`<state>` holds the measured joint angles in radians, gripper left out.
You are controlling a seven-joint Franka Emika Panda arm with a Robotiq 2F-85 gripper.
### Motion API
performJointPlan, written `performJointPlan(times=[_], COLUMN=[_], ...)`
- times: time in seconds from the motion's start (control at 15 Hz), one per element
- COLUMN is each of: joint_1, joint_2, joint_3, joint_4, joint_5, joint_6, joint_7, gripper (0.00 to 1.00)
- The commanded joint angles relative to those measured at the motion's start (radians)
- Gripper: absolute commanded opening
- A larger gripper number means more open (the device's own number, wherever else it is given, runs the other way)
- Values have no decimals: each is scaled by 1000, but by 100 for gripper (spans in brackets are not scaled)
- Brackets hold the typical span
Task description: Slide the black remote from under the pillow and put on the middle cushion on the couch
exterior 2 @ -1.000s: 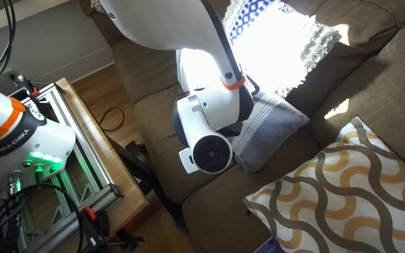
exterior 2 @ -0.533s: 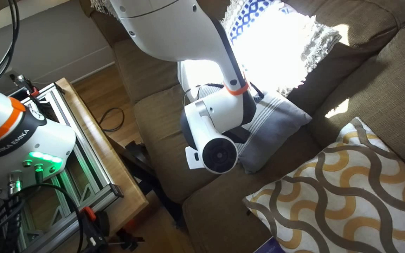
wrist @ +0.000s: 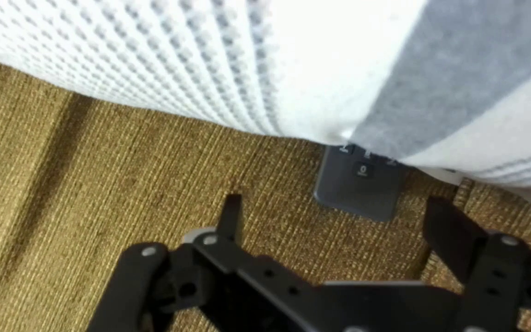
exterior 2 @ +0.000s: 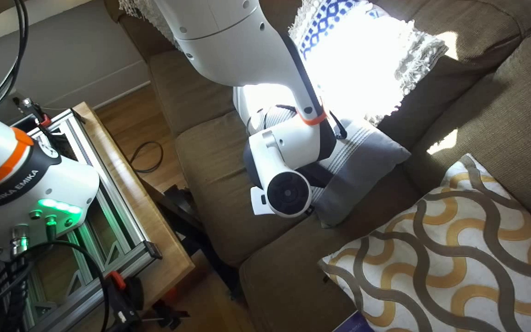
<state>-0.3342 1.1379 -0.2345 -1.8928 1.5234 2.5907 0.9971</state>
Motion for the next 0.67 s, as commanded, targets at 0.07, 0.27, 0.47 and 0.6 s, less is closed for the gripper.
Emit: performJointPlan(times=[0.07,0.27,0.47,0.6], joint_1=[6,13,17,16], joint_2=[101,131,153,158], joint_3=[31,35,38,41], joint_4=[109,144,174,186], joint_5=[100,148,176,188], joint_6=[58,102,142,153], joint_7=[1,-6,-10,-21], gripper=[100,100,100,75])
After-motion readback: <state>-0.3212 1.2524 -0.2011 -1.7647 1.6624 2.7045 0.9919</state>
